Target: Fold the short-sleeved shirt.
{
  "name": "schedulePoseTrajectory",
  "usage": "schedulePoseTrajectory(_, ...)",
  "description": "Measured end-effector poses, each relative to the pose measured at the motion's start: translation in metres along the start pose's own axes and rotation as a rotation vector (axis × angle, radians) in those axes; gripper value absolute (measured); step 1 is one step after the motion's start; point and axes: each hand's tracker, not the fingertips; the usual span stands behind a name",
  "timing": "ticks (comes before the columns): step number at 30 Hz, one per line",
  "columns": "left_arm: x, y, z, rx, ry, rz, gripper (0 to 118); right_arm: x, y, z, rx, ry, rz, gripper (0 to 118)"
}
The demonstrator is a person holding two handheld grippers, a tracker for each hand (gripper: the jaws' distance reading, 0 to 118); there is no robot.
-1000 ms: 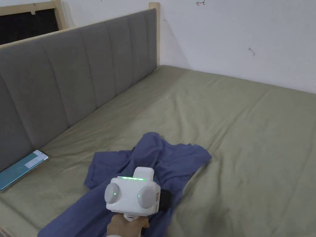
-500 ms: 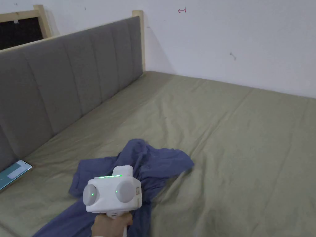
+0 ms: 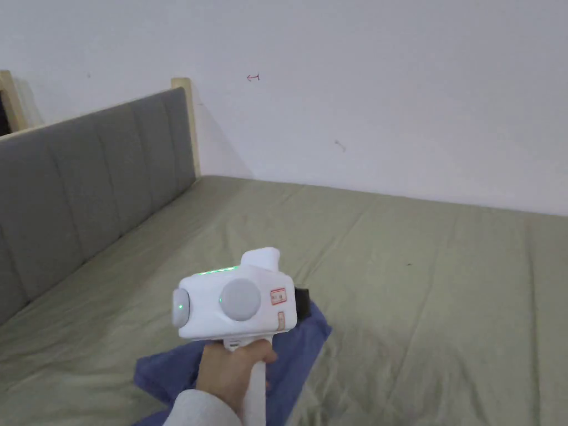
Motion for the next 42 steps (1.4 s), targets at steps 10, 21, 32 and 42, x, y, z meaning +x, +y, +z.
schedulePoseTrajectory(10, 0.203, -0.025, 0.003, -0.033, -0.461, -0.214, 4, 0.098, 0.024, 0.057, 0.125, -0.244, -0.142, 0)
schedulePoseTrajectory(21, 0.237, -0.235, -0.121, -0.539, -0.283, -0.475, 32, 0.169, -0.007, 0.07, 0.073, -0.386, -0.279, 0)
schedulePoseTrajectory(32, 0.217, -0.204, -0.078, -0.378, -0.368, -0.39, 51, 0.151, -0.004, 0.05, 0.028, -0.333, -0.215, 0)
schedulePoseTrajectory(42, 0.077, -0.188, -0.014, -0.288, -0.03, -0.26, 0, 0.103, -0.005, 0.024, -0.017, -0.231, -0.143, 0)
